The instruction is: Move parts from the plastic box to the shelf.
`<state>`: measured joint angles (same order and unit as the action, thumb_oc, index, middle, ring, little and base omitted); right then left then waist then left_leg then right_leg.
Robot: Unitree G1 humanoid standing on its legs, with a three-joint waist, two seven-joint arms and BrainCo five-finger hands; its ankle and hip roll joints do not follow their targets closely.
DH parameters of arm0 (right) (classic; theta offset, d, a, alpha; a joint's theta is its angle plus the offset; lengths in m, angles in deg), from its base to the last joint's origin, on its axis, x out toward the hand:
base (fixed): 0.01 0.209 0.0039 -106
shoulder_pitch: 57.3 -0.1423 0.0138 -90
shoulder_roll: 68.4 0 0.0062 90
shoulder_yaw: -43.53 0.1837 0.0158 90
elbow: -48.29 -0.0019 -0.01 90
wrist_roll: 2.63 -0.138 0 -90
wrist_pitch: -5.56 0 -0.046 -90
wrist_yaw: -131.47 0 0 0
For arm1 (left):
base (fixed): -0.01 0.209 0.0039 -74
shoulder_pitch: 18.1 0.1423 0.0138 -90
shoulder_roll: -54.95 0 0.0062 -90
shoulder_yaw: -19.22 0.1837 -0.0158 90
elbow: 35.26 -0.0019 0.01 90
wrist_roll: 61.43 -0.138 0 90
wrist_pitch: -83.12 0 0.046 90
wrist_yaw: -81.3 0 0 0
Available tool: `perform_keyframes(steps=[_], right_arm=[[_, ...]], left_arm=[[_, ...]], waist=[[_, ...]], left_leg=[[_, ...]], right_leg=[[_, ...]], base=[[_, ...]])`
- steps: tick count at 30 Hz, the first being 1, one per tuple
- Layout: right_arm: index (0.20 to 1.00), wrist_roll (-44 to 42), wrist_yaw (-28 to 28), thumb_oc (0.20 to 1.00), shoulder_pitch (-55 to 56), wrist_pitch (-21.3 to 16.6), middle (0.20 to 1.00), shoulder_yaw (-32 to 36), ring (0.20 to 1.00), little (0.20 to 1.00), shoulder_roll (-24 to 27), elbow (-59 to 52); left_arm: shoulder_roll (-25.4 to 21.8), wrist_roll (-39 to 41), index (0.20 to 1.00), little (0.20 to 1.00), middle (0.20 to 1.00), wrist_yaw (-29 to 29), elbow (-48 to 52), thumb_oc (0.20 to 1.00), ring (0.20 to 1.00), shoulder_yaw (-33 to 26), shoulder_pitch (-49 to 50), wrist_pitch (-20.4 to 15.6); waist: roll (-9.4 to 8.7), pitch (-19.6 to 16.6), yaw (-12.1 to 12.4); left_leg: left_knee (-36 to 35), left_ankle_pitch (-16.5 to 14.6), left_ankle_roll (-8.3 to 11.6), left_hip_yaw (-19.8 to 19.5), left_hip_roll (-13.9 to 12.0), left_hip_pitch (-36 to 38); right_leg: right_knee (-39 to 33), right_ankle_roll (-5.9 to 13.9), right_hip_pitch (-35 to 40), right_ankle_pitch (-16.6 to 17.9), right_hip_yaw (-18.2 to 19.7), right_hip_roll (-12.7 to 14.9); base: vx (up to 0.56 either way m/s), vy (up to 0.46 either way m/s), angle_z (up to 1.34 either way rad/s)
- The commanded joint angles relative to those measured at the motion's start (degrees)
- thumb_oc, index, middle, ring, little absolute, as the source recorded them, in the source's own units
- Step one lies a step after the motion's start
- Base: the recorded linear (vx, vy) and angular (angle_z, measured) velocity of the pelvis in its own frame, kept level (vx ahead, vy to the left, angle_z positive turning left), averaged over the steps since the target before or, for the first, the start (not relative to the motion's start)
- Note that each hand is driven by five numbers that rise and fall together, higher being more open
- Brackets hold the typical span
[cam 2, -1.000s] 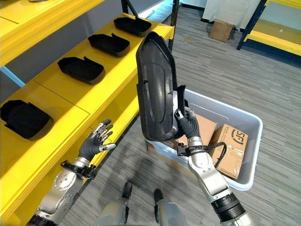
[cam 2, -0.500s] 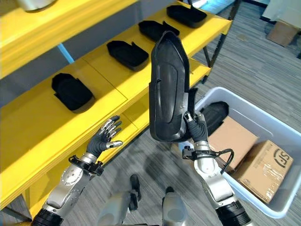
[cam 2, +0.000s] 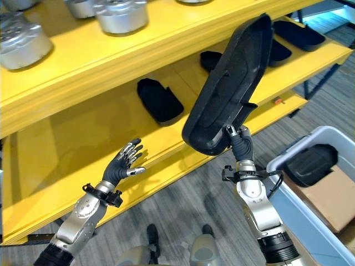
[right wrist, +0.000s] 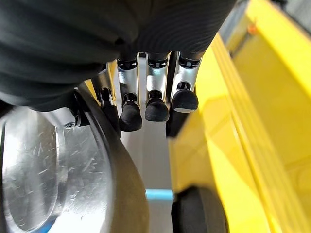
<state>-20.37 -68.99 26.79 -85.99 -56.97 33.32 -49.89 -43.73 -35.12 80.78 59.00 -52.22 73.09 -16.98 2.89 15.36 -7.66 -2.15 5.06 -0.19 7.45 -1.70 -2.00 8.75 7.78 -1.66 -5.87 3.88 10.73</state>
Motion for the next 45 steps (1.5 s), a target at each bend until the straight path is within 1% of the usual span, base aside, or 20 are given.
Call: perform_keyframes(steps=[1, 4, 6, 8, 10, 14, 15, 19, 23, 27, 28, 29, 30, 32, 34, 36, 39, 42, 43, 45], right_arm=[[0.200, 1.14, -0.11, 0.200, -3.48, -3.39, 0.200, 0.95, 0.200, 0.200, 0.63, -4.44], [0.200, 0.66, -0.13, 0.200, -5.74, -3.27, 0.200, -0.07, 0.200, 0.200, 0.82, -3.83], [0.200, 0.39, 0.77, 0.200, -7.58, -3.23, 0.200, -0.89, 0.200, 0.200, 0.73, -2.93], [0.200, -1.50, 2.28, 0.200, -9.84, -2.44, 0.200, -1.99, 0.200, 0.200, 0.34, -1.43], [0.200, -1.78, 2.88, 0.200, -10.72, -2.94, 0.200, -2.49, 0.200, 0.200, -0.13, -0.10], [0.200, -4.44, 2.94, 0.200, -11.16, -2.46, 0.200, -3.17, 0.200, 0.200, -1.35, 0.82], [0.200, -5.30, 2.38, 0.200, -10.70, -2.46, 0.200, -3.21, 0.200, 0.200, -2.03, 1.60], [0.200, -7.69, 1.01, 0.200, -6.85, -2.87, 0.200, -2.90, 0.200, 0.200, -4.12, 2.13], [0.200, -6.85, -0.02, 0.200, -3.55, -4.67, 0.200, -2.33, 0.200, 0.200, -6.30, 2.59], [0.200, -6.63, 0.00, 0.200, -1.43, -4.07, 0.200, -2.35, 0.200, 0.200, -7.05, 2.24], [0.200, -6.44, 0.32, 0.200, -0.40, -3.47, 0.200, -2.45, 0.200, 0.200, -7.35, 2.20], [0.200, -6.19, 0.55, 0.200, 0.50, -3.25, 0.200, -2.38, 0.200, 0.200, -7.51, 2.21], [0.200, -5.94, 0.77, 0.200, 1.35, -3.15, 0.200, -2.22, 0.200, 0.200, -7.56, 2.23], [0.200, -4.58, 2.14, 0.200, 3.19, -3.76, 0.200, -1.70, 0.200, 0.200, -7.07, 2.53], [0.200, -0.10, 3.06, 0.200, 4.38, -4.94, 0.200, -1.88, 0.200, 0.200, -5.46, 1.55], [0.200, 4.33, 2.31, 0.200, 3.55, -5.18, 0.200, -2.42, 0.200, 0.200, -4.08, 0.75], [0.200, 11.71, 1.10, 0.200, 1.49, -5.27, 0.200, -3.10, 0.200, 0.200, -2.20, -0.22], [0.200, 16.84, 1.87, 0.200, -0.93, -3.74, 0.200, -3.63, 0.200, 0.200, 0.45, -0.81], [0.200, 19.24, 5.37, 0.200, -4.39, -1.55, 0.200, -4.64, 0.200, 0.200, 3.75, -0.80], [0.200, 21.00, 7.32, 0.200, -6.62, 0.02, 0.200, -5.31, 0.200, 0.200, 5.78, -1.24]], left_arm=[[-0.46, -1.59, 1.000, 1.000, 1.000, 2.58, 5.07, 1.000, 1.000, -2.87, -0.18, -3.51], [-1.20, -2.67, 1.000, 1.000, 1.000, 4.09, 5.67, 1.000, 1.000, -3.11, -0.31, -4.30], [-1.70, -2.88, 1.000, 1.000, 1.000, 5.15, 6.10, 1.000, 1.000, -3.40, -0.56, -4.46], [-2.08, -4.01, 1.000, 1.000, 1.000, 5.11, 6.09, 1.000, 1.000, -3.70, -1.10, -4.94], [-2.35, -4.09, 1.000, 1.000, 1.000, 4.87, 6.24, 1.000, 1.000, -3.78, -1.16, -5.09], [-2.80, -4.56, 1.000, 1.000, 1.000, 4.21, 6.31, 1.000, 1.000, -3.66, -2.02, -5.26], [-2.82, -4.70, 1.000, 1.000, 1.000, 4.03, 5.99, 1.000, 1.000, -3.49, -2.46, -5.11], [-2.43, -4.71, 1.000, 1.000, 1.000, 3.41, 5.80, 1.000, 1.000, -2.92, -1.94, -4.83], [-2.58, -5.08, 1.000, 1.000, 1.000, 2.92, 6.16, 1.000, 1.000, -3.06, -0.95, -5.11], [-2.54, -4.84, 1.000, 1.000, 1.000, 2.98, 6.36, 1.000, 1.000, -3.21, -0.90, -4.34], [-2.56, -4.48, 1.000, 1.000, 1.000, 2.92, 6.24, 1.000, 1.000, -3.12, -0.68, -4.17], [-2.59, -4.06, 1.000, 1.000, 1.000, 2.70, 6.15, 1.000, 1.000, -2.95, -0.34, -4.18], [-2.69, -3.94, 1.000, 1.000, 1.000, 2.31, 6.19, 1.000, 1.000, -2.85, -0.01, -4.07], [-2.88, -3.89, 1.000, 1.000, 1.000, 1.41, 6.31, 1.000, 1.000, -3.01, 0.88, -4.39], [-3.08, -3.28, 1.000, 1.000, 1.000, 1.89, 6.81, 1.000, 1.000, -2.98, 1.68, -3.98], [-3.01, -1.40, 1.000, 1.000, 1.000, 2.11, 6.98, 1.000, 1.000, -2.99, 2.05, -3.50], [-2.83, -2.27, 1.000, 1.000, 1.000, 2.23, 7.13, 1.000, 1.000, -2.56, 2.03, -2.76], [-3.14, -2.53, 1.000, 1.000, 1.000, 2.36, 7.05, 1.000, 1.000, -2.41, 2.36, -2.73], [-3.64, -2.67, 1.000, 1.000, 1.000, 1.86, 6.63, 1.000, 1.000, -2.42, 2.16, -2.49], [-4.14, -2.47, 1.000, 1.000, 1.000, 1.70, 6.28, 1.000, 1.000, -2.35, 1.86, -2.50]], waist=[[-1.09, -0.95, 0.44], [-1.75, 0.11, 1.72], [-2.50, 0.87, 2.81], [-3.70, 2.17, 4.22], [-4.29, 2.76, 4.82], [-5.15, 3.48, 5.40], [-5.43, 3.67, 5.27], [-5.60, 3.59, 4.35], [-5.69, 4.68, 3.61], [-5.46, 5.21, 2.61], [-5.16, 5.31, 1.96], [-4.84, 5.24, 1.51], [-4.60, 5.01, 1.29], [-4.38, 4.66, 1.07], [-4.29, 4.59, 0.67], [-4.12, 4.45, 0.79], [-4.01, 4.38, 1.38], [-4.02, 4.28, 2.12], [-4.23, 4.23, 3.26], [-4.50, 4.21, 3.94]], left_leg=[[4.64, -9.71, 0.68, 1.22, -3.01, 3.17], [5.76, -10.94, -0.24, 1.21, -1.35, 2.12], [7.58, -12.43, -1.04, 1.43, 0.06, 1.14], [11.21, -14.50, -2.08, 1.12, 1.59, -0.71], [12.65, -15.52, -2.63, 0.96, 1.99, -1.24], [14.34, -16.81, -3.45, 0.92, 2.49, -2.35], [15.00, -17.59, -4.02, 0.84, 3.08, -2.56], [15.70, -18.45, -4.81, 0.61, 3.98, -2.72], [16.34, -18.51, -5.42, 1.85, 3.30, -2.79], [16.51, -18.72, -5.87, 2.25, 3.79, -3.07], [16.28, -18.55, -5.81, 2.21, 3.49, -2.82], [15.84, -18.22, -5.83, 2.04, 3.09, -2.62], [15.21, -17.67, -5.74, 1.73, 2.79, -2.45], [13.67, -16.44, -5.20, 1.37, 2.34, -1.90], [12.04, -15.87, -4.84, 1.01, 1.98, -0.61], [10.70, -15.24, -4.47, 0.46, 1.65, 0.09], [9.53, -14.73, -4.08, -0.43, 1.50, 0.57], [9.27, -14.78, -3.88, -0.92, 1.51, 0.75], [9.65, -15.05, -3.87, -1.28, 1.68, 0.47], [10.00, -15.34, -3.94, -1.43, 1.80, 0.22]], right_leg=[[-4.43, -2.62, -1.45, 4.20, -3.78, -4.51], [-6.17, -1.73, -1.99, 5.83, -3.96, -3.61], [-7.53, -0.95, -2.30, 7.15, -3.96, -2.59], [-8.89, 0.34, -2.97, 9.24, -3.42, -1.05], [-9.62, 1.05, -3.33, 10.47, -3.23, -0.41], [-10.96, 2.33, -3.98, 12.52, -2.80, 0.71], [-11.11, 2.62, -4.42, 13.73, -1.77, 1.20], [-10.79, 2.90, -5.19, 14.96, 0.75, 1.06], [-7.05, 2.32, -5.90, 12.99, 0.43, -0.18], [-6.61, 2.21, -6.09, 12.33, 1.30, -0.95], [-5.33, 2.14, -6.57, 12.20, 2.56, -1.14], [-3.77, 2.14, -6.46, 11.16, 3.43, -1.56], [-2.71, 2.07, -6.02, 9.99, 3.64, -1.86], [-2.48, 1.82, -5.33, 9.13, 2.99, -2.39], [-2.98, 2.36, -4.98, 8.18, 2.74, -2.87], [-2.76, 2.32, -4.92, 7.52, 2.60, -3.36], [-2.56, 1.89, -4.46, 6.61, 2.01, -3.79], [-2.44, 1.62, -4.21, 5.99, 1.32, -3.76], [-2.46, 1.57, -4.01, 5.79, 0.52, -3.39], [-2.64, 1.64, -3.92, 5.90, 0.06, -3.12]], base=[[-0.02, 0.218, 0.11], [-0.07, 0.235, 0.13], [-0.10, 0.268, 0.18], [-0.12, 0.259, 0.25], [-0.06, 0.142, 0.11], [-0.05, 0.103, 0.05], [-0.01, 0.096, 0.14], [0.03, 0.046, 0.08], [-0.05, 0.012, 0.11], [-0.07, -0.024, -0.12], [-0.04, -0.059, 0.02], [-0.05, -0.072, 0.21], [-0.04, -0.087, 0.21], [-0.03, -0.088, 0.02], [-0.02, -0.089, -0.09], [-0.01, -0.064, -0.07], [0.01, -0.023, -0.02], [0.05, 0.016, 0.04], [0.07, 0.032, 0.12], [0.07, 0.035, 0.12]])
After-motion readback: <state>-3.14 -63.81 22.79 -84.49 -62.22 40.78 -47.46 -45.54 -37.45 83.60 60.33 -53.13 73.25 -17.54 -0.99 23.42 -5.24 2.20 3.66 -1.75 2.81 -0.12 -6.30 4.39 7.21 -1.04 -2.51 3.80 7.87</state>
